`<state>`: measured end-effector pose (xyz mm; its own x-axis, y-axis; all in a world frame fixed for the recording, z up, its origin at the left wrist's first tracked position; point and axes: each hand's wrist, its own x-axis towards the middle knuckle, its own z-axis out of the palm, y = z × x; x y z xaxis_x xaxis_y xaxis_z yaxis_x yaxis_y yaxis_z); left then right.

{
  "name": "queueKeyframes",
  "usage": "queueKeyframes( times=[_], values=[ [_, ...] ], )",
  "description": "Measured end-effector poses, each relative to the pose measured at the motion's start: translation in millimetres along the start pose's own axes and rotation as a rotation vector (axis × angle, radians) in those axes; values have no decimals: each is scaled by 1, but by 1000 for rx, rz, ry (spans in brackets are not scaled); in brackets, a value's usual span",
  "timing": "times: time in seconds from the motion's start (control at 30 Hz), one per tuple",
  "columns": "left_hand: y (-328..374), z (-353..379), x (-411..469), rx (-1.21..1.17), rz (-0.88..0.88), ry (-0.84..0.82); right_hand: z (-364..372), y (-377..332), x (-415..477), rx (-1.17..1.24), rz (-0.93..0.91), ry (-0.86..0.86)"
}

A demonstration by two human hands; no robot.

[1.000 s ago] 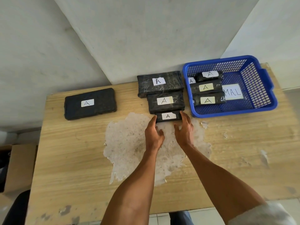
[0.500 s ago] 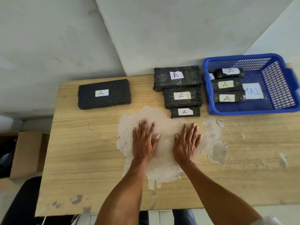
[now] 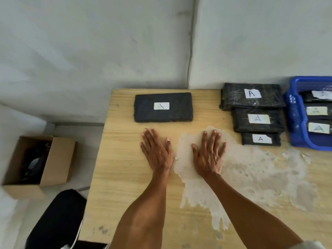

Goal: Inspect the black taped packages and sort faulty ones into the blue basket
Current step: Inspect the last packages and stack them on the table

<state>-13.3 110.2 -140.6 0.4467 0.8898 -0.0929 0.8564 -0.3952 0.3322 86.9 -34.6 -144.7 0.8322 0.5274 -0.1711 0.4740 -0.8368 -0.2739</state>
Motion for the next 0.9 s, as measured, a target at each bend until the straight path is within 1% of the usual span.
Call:
queueKeyframes(
  times=[0.07, 0.13, 0.2, 0.23, 0.27, 0.33, 0.4, 0.47, 0.57, 0.67, 0.73, 0.8, 0.9],
  values=[
    [-14, -10, 28, -76, -74, 15, -1, -18, 20, 19, 23, 4],
    [-23, -24, 54, -171, -140, 2, -3, -35, 39, 56, 92, -12],
    [-26, -37, 77, -294, -188, -18, -8, -50, 57, 145, 153, -32],
    [-25, -44, 88, -353, -216, -33, -13, -57, 65, 226, 173, -46],
    [-25, -47, 100, -383, -231, -52, -17, -64, 73, 315, 185, -57],
    [-25, -57, 117, -400, -207, -110, -28, -78, 85, 440, 208, -79],
    [-26, -65, 123, -484, -198, -140, -31, -84, 91, 448, 225, -79],
    [-27, -74, 119, -586, -234, -127, -33, -84, 86, 473, 251, -54],
    [-32, -89, 103, -673, -232, -109, -45, -85, 68, 614, 299, 25],
    [-31, -107, 84, -766, -196, -111, -66, -85, 51, 833, 448, 3],
    [-25, -124, 70, -840, -191, -109, -88, -84, 39, 930, 503, 20],
    [-14, -141, 57, -935, -208, -123, -115, -82, 27, 1027, 519, 55],
    [5, -173, 41, -1105, -278, -154, -161, -71, 13, 1173, 525, 46]
  ],
)
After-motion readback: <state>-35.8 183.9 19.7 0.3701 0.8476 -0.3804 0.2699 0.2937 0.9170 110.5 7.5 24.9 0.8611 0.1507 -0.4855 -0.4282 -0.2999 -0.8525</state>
